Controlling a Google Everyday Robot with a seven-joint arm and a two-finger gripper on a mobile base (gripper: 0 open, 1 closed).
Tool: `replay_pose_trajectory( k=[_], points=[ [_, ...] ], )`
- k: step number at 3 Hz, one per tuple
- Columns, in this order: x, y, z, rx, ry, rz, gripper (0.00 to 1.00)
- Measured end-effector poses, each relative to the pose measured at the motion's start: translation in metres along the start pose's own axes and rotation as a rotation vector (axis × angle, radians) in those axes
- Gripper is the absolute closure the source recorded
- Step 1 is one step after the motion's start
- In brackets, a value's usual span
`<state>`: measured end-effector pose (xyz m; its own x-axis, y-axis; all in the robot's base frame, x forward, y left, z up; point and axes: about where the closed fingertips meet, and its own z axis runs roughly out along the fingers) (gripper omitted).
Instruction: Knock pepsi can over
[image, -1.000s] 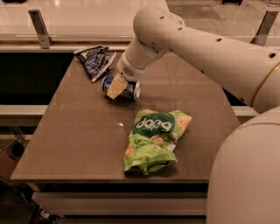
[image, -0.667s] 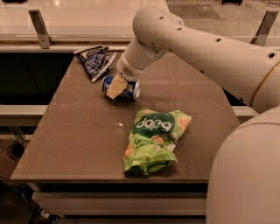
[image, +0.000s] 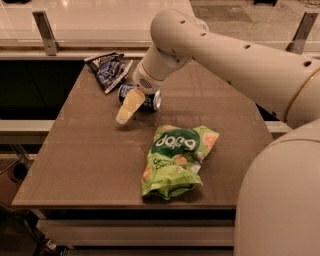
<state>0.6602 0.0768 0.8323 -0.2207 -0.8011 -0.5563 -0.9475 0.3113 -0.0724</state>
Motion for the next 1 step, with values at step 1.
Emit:
replay_pose_trajectory(
  k=[1],
  points=[
    [0.0,0.0,0.0001,0.0,0.0,0.0,0.0]
  ],
)
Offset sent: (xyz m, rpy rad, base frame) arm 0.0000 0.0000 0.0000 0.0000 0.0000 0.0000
